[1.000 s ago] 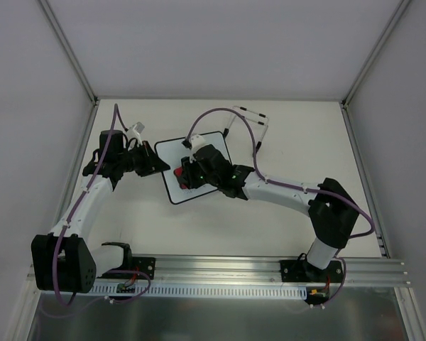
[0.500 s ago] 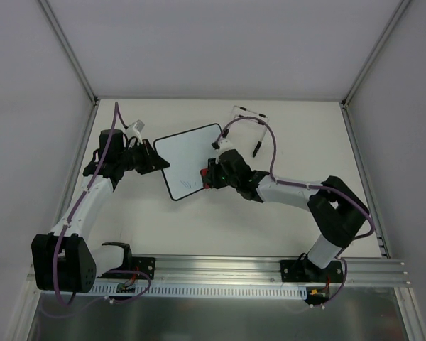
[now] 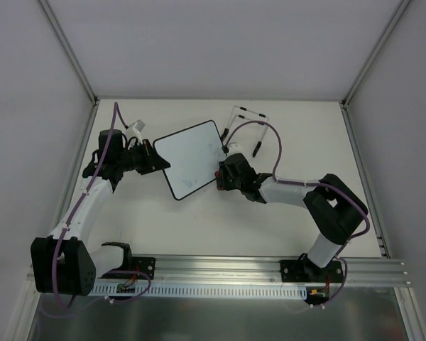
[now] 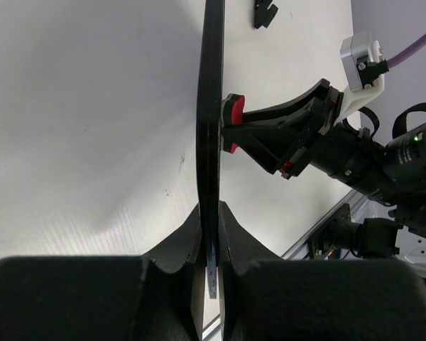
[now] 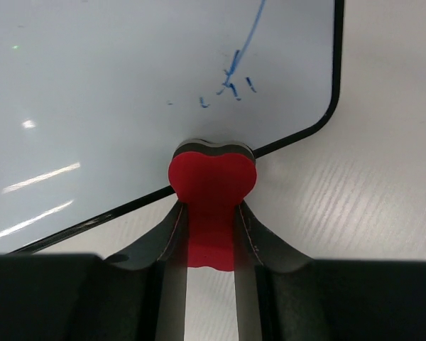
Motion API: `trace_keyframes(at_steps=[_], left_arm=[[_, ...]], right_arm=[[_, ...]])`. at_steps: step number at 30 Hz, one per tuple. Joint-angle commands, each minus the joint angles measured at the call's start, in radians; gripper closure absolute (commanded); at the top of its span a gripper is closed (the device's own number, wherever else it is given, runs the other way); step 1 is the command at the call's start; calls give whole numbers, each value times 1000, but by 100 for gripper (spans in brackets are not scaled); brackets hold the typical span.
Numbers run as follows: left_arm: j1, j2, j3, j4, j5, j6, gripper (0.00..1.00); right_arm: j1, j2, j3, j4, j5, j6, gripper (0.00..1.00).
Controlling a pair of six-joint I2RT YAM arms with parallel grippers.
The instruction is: Erase the whiteboard
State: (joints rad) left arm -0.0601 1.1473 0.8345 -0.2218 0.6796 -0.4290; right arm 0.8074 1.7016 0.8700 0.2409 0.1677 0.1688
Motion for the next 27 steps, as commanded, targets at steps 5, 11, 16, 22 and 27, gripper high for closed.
trace_keyframes(at_steps=[5, 11, 16, 22, 27], left_arm=[[-30, -9, -29, -25, 58, -8, 100], [-32, -24, -43, -30, 80, -5, 100], [-30, -32, -66, -39, 103, -8, 100], [-32, -70, -81, -54, 89, -4, 100], [-32, -75, -78, -63, 83, 9, 100]], right_arm=[[95, -91, 145, -41, -59, -74, 100], [128, -50, 276, -64, -119, -91, 100], [141, 38, 379, -98, -128, -91, 99], [92, 104, 388, -144, -63, -32, 100], [-13, 128, 299, -153, -51, 50, 100]])
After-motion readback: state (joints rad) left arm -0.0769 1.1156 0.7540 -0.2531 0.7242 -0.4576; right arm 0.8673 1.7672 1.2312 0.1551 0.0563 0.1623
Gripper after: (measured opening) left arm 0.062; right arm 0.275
